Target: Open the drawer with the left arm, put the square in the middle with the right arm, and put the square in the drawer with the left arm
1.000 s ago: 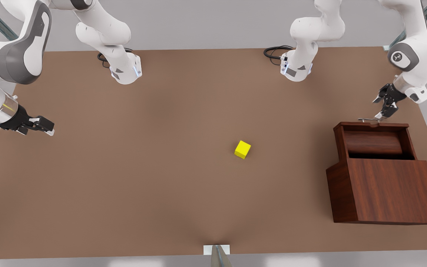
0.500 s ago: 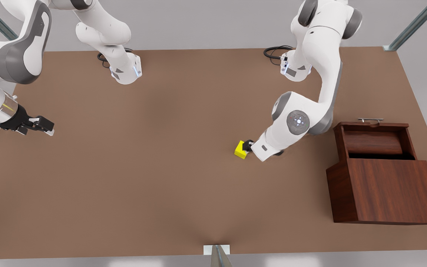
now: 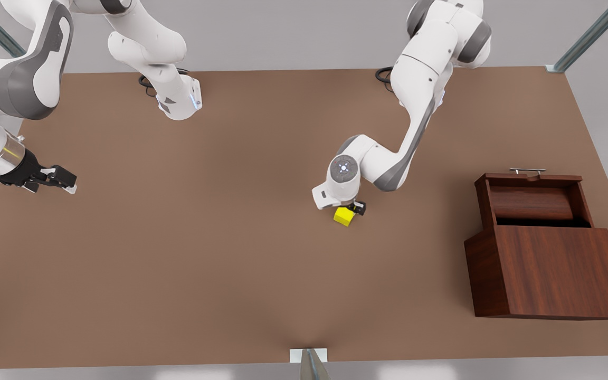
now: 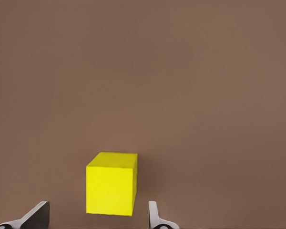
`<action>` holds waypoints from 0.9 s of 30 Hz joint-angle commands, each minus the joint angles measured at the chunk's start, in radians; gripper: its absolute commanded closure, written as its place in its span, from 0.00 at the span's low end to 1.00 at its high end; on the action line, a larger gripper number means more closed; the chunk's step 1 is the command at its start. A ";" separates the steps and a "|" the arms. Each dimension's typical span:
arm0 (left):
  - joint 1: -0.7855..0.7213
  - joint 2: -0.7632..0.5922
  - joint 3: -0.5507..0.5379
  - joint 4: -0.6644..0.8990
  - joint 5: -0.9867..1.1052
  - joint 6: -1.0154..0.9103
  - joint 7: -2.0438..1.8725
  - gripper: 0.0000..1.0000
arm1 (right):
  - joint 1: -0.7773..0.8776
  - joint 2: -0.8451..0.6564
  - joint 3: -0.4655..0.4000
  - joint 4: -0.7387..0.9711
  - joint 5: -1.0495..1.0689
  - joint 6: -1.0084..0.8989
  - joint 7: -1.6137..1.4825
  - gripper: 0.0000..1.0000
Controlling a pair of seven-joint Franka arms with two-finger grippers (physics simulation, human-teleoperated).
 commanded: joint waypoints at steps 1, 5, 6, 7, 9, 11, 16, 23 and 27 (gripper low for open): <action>0.000 -0.001 0.000 -0.011 0.022 0.012 0.000 0.00 | 0.000 0.000 0.000 0.000 0.000 0.000 0.000 0.00; 0.000 -0.002 0.008 -0.072 0.022 0.093 0.000 0.00 | 0.000 0.000 0.000 0.000 0.000 0.000 0.000 0.00; 0.000 -0.008 0.012 -0.114 0.022 0.149 0.000 0.00 | 0.000 0.000 0.000 0.000 0.000 0.000 0.000 0.00; 0.000 -0.011 0.015 -0.138 0.022 0.178 0.000 0.00 | 0.000 0.000 0.001 0.000 0.000 0.000 0.000 0.00; 0.000 -0.016 0.015 -0.168 0.022 0.205 0.000 0.00 | 0.000 0.000 0.000 0.000 0.000 0.000 0.000 0.00; 0.000 -0.013 0.015 -0.197 0.022 0.234 0.000 0.00 | 0.000 0.000 0.000 0.000 0.000 0.000 0.000 0.00; 0.000 0.024 0.015 -0.200 0.022 0.257 0.000 0.00 | 0.000 0.000 0.001 0.000 0.000 0.000 0.000 0.00; -0.002 0.068 0.015 -0.200 0.040 0.281 -0.003 0.00 | 0.002 0.001 0.001 0.000 0.000 0.000 0.000 0.00; -0.002 0.075 0.015 -0.200 0.040 0.282 -0.020 0.24 | 0.002 0.001 0.000 0.000 0.000 0.000 0.000 0.00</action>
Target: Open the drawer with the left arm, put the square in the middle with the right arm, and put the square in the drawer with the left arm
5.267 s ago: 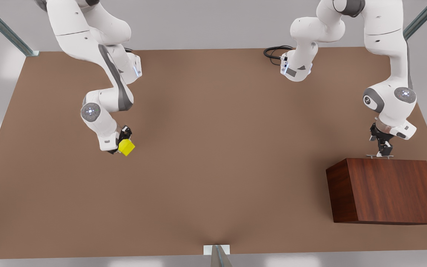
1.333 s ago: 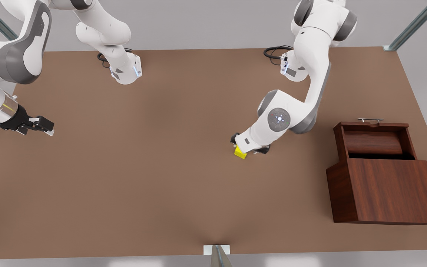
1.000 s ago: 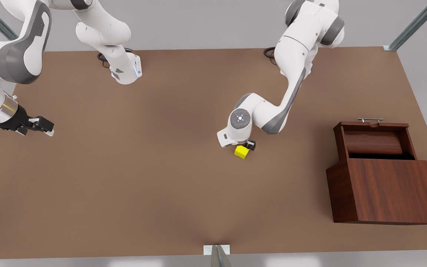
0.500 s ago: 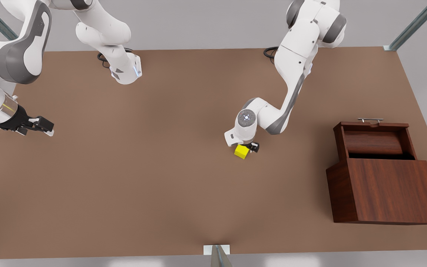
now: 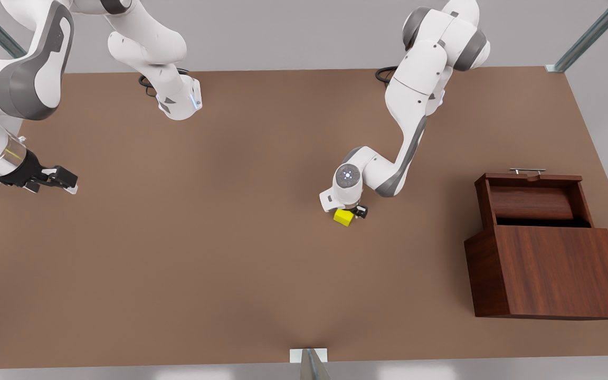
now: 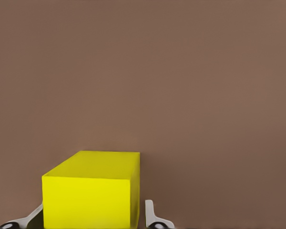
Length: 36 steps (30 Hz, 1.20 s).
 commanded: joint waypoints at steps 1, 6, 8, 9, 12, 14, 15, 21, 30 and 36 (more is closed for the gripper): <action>0.000 0.000 0.000 -0.001 0.002 0.000 -0.002 0.27 | 0.000 0.001 0.000 0.000 0.000 0.000 0.000 0.00; 0.000 0.002 0.000 -0.001 0.002 0.006 -0.002 0.33 | 0.000 0.000 -0.001 0.000 0.000 0.000 0.000 0.00; 0.002 0.006 0.000 -0.001 0.002 0.010 -0.002 0.34 | 0.000 0.001 0.000 0.000 0.000 0.000 0.000 0.00; 0.002 0.008 0.000 -0.001 0.002 0.014 -0.002 0.34 | 0.000 0.001 0.000 0.000 0.000 0.000 0.000 0.00; 0.002 -0.001 0.000 0.001 0.002 0.005 -0.002 0.35 | 0.000 0.001 0.000 0.000 0.000 0.000 0.000 0.00; 0.002 -0.029 0.000 0.002 0.002 -0.020 -0.003 0.34 | 0.000 0.001 0.000 0.000 0.000 0.002 0.000 0.00; 0.002 -0.058 0.000 0.004 0.002 -0.041 -0.005 0.34 | 0.000 0.001 0.000 0.000 0.000 0.000 0.000 0.00; 0.008 -0.277 0.044 0.004 -0.001 -0.270 0.046 0.31 | 0.000 0.000 0.000 0.000 0.000 0.000 0.000 0.00; 0.005 -0.471 0.422 -0.064 -0.045 -0.452 0.742 0.31 | 0.000 0.001 0.000 0.000 0.000 0.002 0.000 0.00; 0.018 -0.439 0.722 -0.064 -0.045 -0.389 1.301 0.31 | 0.000 0.001 0.000 0.000 0.000 0.002 0.000 0.00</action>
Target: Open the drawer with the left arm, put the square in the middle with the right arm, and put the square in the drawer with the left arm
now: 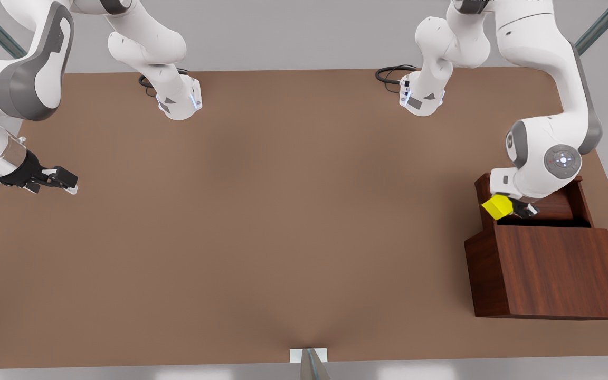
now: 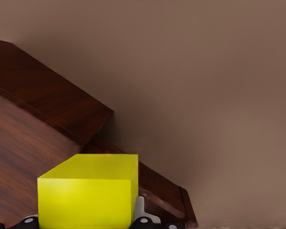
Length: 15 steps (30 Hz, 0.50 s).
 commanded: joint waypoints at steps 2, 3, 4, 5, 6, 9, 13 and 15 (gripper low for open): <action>-0.001 0.010 0.035 0.000 -0.009 0.001 0.060 0.31 | 0.000 0.000 0.000 0.000 0.000 0.000 0.000 0.00; 0.023 0.016 0.044 0.000 -0.009 0.001 0.100 0.31 | 0.000 0.000 0.000 0.000 0.000 0.000 0.000 0.00; 0.041 0.019 0.044 -0.002 -0.009 0.001 0.134 0.31 | 0.000 0.000 0.000 0.000 0.000 0.000 0.000 0.00; 0.061 0.022 0.046 -0.008 -0.008 0.001 0.163 0.29 | 0.000 0.000 0.000 0.000 0.000 0.000 0.000 0.00; 0.086 0.024 0.049 -0.009 -0.008 0.001 0.192 0.29 | 0.000 0.000 0.000 0.000 0.000 0.000 0.000 0.00; 0.120 0.050 0.053 -0.017 -0.008 0.040 0.241 0.00 | 0.000 0.000 0.000 0.000 0.000 0.000 0.000 0.00; 0.121 0.062 0.055 -0.015 -0.009 0.035 0.240 0.00 | 0.000 0.000 0.000 0.000 0.000 0.000 0.000 0.00; 0.118 0.057 0.055 0.005 -0.011 -0.028 0.116 0.00 | 0.000 0.000 0.000 0.000 0.000 0.000 0.000 0.00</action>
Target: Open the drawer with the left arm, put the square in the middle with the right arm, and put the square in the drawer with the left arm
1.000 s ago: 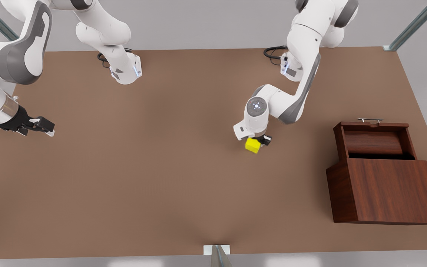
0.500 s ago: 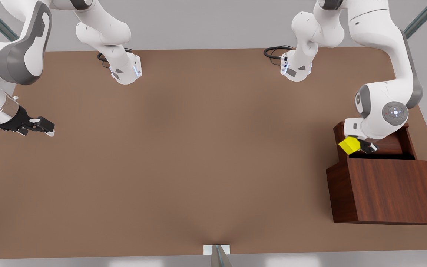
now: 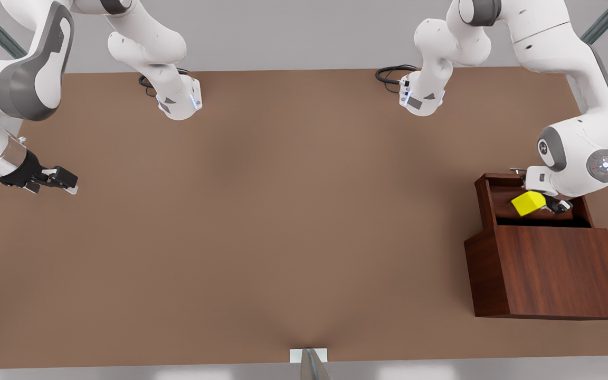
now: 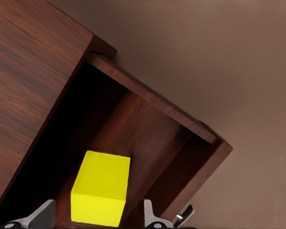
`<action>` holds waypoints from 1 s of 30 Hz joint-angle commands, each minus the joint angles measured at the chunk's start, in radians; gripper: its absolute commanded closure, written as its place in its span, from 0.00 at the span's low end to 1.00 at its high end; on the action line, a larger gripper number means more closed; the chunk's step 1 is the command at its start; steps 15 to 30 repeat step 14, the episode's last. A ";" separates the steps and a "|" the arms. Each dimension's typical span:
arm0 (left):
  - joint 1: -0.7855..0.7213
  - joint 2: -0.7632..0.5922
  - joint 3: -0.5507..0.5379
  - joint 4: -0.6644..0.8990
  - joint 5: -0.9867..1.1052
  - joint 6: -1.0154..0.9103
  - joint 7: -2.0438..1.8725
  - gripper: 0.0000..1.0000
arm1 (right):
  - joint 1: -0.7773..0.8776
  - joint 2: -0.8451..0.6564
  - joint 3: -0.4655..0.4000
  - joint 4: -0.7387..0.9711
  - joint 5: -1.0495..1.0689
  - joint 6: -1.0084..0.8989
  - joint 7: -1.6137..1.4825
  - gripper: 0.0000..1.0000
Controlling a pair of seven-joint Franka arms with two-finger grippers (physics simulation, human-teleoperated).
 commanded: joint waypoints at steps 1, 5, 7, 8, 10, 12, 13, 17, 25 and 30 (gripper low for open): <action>-0.009 -0.004 -0.005 0.033 -0.002 -0.049 -0.062 0.00 | 0.000 0.003 0.000 0.008 0.000 0.000 0.000 0.00; -0.014 0.019 -0.227 0.329 -0.206 -0.272 -0.941 0.00 | 0.002 0.032 0.011 0.036 -0.002 0.006 -0.008 0.00; -0.031 0.045 -0.278 0.435 -0.206 -0.267 -1.191 0.00 | 0.003 0.043 0.011 0.037 -0.015 0.037 -0.009 0.00; 0.058 0.039 -0.411 0.453 -0.198 -0.264 -1.284 0.00 | 0.002 0.043 0.012 0.037 -0.015 0.035 -0.009 0.00; 0.285 0.027 -0.735 0.470 -0.054 -0.235 -1.293 0.00 | -0.002 0.049 0.011 0.039 -0.012 0.043 -0.009 0.00; 0.352 0.002 -0.826 0.432 -0.026 -0.212 -1.288 0.00 | 0.003 0.052 0.012 0.039 -0.011 0.057 -0.009 0.00; 0.374 -0.024 -0.843 0.386 -0.011 -0.179 -1.288 0.00 | 0.012 0.063 0.015 0.039 -0.008 0.089 -0.006 0.00; 0.379 -0.032 -0.858 0.367 0.003 -0.162 -1.288 0.00 | 0.015 0.063 0.015 0.039 -0.006 0.097 -0.002 0.00; 0.379 -0.032 -0.858 0.367 0.003 -0.162 -1.288 0.00 | 0.015 0.063 0.015 0.039 -0.006 0.097 -0.002 0.00; 0.379 -0.032 -0.858 0.367 0.003 -0.162 -1.288 0.00 | 0.015 0.063 0.015 0.039 -0.006 0.097 -0.002 0.00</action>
